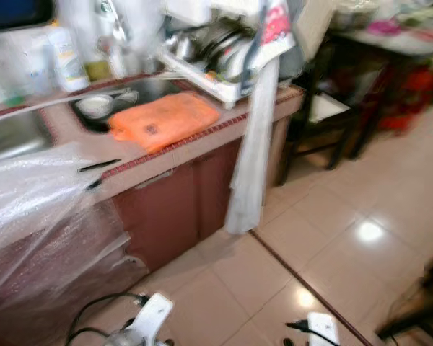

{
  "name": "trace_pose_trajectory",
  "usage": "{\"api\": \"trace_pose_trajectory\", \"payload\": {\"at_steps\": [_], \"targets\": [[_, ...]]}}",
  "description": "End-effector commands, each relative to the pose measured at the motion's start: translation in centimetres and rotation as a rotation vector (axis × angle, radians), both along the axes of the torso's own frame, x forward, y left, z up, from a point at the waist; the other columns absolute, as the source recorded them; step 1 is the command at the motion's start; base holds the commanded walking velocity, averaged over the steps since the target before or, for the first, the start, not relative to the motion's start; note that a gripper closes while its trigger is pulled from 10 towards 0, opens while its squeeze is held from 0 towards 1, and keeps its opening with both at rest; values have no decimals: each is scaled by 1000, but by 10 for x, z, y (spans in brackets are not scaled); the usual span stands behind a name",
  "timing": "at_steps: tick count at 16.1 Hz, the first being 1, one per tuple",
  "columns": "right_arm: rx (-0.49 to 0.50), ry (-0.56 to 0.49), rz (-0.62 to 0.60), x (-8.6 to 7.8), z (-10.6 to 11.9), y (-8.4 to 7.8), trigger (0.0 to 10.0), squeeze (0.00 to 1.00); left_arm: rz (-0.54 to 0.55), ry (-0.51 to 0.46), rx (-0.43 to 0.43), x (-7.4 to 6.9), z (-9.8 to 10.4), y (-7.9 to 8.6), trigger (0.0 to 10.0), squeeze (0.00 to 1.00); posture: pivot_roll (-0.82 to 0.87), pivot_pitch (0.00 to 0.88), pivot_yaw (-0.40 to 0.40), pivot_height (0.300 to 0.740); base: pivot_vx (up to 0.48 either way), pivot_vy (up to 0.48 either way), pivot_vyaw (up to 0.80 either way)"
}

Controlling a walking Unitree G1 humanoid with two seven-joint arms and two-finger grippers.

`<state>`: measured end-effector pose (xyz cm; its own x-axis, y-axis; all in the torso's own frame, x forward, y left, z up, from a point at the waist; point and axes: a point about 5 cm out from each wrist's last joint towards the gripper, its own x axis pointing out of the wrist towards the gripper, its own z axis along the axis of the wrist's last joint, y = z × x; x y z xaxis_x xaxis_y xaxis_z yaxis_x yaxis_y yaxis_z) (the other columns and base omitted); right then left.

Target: Kitchen organization

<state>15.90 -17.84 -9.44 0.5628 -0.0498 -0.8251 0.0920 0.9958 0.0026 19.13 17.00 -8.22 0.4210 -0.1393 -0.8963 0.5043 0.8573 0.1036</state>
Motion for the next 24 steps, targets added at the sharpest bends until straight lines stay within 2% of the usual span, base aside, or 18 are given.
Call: {"api": "trace_pose_trajectory", "payload": {"at_steps": [1, 8, 12, 15, 19, 24], "targets": [[-8, 14, -3, -5, -2, -4, 10000, 0, -29, -18, -4, 6, 3, -4, 10000, 0, -41, 33, 51, 740, 0, 0, -781], [-1, 18, -8, -9, -3, -1, 10000, 0, -45, -28, 12, 5, 3, 0, 10000, 0, -43, 44, 58, 740, 0, 0, -738], [-4, 16, 13, -8, -3, 1, 10000, 0, -53, -42, 11, 5, 3, 1, 10000, 0, -42, 44, 59, 740, 0, 0, 0], [-8, 14, 25, -7, -3, 2, 10000, 0, -54, -34, 16, -3, 0, 9, 10000, 0, -45, 42, 62, 740, 0, 0, 0], [-35, -52, 89, 2, 2, 4, 10000, 0, -64, -32, 21, -6, 0, 12, 10000, 0, -44, 41, 66, 740, 0, -293, 0], [-22, -95, 86, 19, 9, 11, 10000, 0, -48, -40, 7, -4, 0, 10, 10000, 0, -44, 37, 64, 740, 0, -378, 0]]}}
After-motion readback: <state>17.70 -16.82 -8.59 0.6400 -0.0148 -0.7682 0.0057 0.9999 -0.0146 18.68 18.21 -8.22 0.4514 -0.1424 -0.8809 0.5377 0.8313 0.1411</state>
